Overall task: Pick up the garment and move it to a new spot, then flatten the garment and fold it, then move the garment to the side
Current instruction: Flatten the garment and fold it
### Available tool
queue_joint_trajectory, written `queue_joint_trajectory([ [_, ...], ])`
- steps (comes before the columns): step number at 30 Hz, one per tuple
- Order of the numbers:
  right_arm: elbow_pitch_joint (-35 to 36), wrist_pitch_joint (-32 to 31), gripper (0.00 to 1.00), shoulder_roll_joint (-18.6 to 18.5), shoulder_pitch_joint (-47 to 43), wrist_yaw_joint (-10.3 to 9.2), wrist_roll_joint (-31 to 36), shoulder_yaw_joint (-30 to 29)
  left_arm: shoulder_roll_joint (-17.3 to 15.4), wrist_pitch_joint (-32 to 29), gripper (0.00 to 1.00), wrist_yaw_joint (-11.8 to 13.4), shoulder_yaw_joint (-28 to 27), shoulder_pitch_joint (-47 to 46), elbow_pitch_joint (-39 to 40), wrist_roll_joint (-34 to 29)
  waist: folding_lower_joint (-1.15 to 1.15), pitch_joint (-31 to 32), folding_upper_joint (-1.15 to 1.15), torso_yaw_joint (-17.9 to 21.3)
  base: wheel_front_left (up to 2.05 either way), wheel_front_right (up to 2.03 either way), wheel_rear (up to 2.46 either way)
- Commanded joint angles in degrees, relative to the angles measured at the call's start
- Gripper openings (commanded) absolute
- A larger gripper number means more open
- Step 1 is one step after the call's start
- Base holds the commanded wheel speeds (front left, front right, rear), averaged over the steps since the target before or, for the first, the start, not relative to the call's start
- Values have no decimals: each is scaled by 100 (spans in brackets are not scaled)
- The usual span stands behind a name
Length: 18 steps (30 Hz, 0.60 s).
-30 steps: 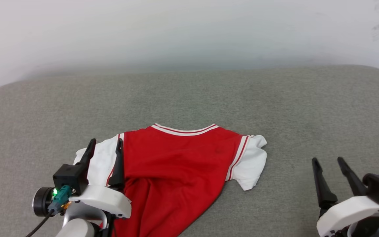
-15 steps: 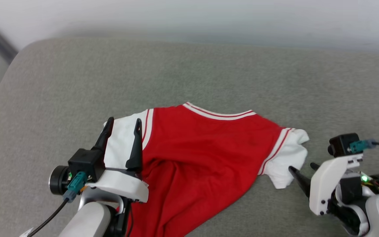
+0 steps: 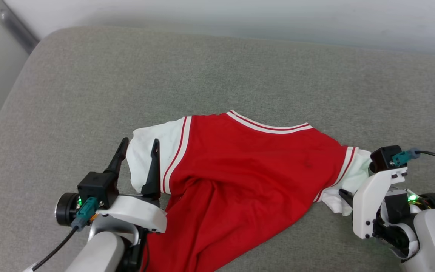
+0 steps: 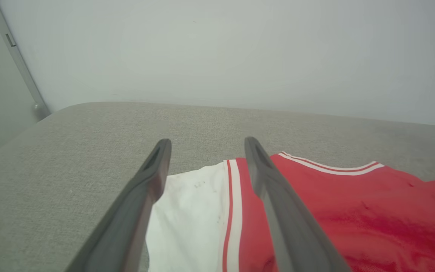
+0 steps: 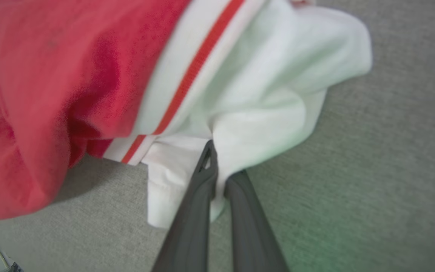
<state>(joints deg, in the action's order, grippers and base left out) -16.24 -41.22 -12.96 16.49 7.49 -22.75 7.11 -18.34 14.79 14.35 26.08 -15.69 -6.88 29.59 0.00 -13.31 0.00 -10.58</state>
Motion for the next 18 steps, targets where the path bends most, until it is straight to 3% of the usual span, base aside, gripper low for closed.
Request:
queue_joint_trajectory([
  [1, -160, 14, 0, 33, -156, -1, -23, 98, -65, -11, 100, 24, -14, 74, -26, 22, 0, 92, 0, 98, 0, 0, 0],
  [9, 601, 671, 0, -236, -271, -2, 150, -297, -582, -586, 100, -132, -307, 96, -84, 374, 0, 506, 0, 509, 0, 0, 0],
  [14, 1131, 658, 0, -175, -578, -3, 264, -564, -1003, -1325, 100, -518, -560, -99, -370, 941, 0, 571, 0, 844, 0, 0, 0],
  [18, 1426, 547, 0, -98, -698, -3, 318, -694, -1361, -2232, 100, -1007, -547, -393, -683, 1403, 0, 397, 0, 1077, 0, 0, 0],
])
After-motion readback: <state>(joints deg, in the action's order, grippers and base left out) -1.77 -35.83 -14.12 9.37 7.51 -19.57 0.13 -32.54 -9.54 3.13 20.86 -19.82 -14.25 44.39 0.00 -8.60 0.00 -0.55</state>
